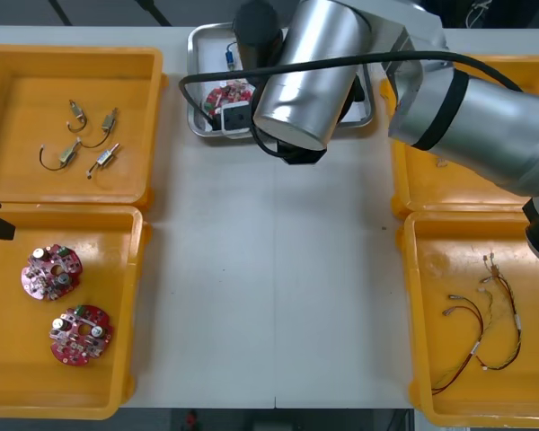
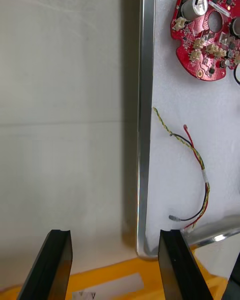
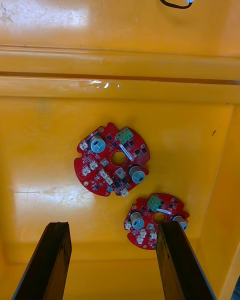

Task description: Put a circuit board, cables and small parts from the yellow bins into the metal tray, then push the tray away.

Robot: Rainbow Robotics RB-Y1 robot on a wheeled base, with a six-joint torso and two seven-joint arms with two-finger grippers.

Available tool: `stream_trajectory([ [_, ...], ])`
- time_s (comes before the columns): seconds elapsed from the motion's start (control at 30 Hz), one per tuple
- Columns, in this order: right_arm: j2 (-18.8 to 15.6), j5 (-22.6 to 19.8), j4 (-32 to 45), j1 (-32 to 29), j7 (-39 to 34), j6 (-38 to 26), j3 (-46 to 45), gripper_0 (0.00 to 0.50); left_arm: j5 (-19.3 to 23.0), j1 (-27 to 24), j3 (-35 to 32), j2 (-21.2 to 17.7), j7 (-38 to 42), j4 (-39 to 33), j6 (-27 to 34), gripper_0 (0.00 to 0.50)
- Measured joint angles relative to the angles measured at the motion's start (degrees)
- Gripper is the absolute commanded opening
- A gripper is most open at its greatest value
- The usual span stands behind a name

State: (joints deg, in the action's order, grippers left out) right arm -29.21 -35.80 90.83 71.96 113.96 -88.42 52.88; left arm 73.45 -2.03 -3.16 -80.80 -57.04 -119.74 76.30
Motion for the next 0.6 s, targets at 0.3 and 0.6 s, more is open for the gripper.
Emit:
stream_trajectory([
  [0.3, -5.15, -2.43, 14.85, -4.08, -15.11, -10.15, -5.54, 0.5, 0.0, 0.0, 0.0, -0.01, 0.0, -0.01, 0.01, 0.5],
  [0.6, -10.12, -3.51, 25.35, -11.33, -27.27, -16.68, -12.65, 0.5, 0.0, 0.02, 0.0, -0.03, 0.0, -0.04, 0.01, 0.5],
])
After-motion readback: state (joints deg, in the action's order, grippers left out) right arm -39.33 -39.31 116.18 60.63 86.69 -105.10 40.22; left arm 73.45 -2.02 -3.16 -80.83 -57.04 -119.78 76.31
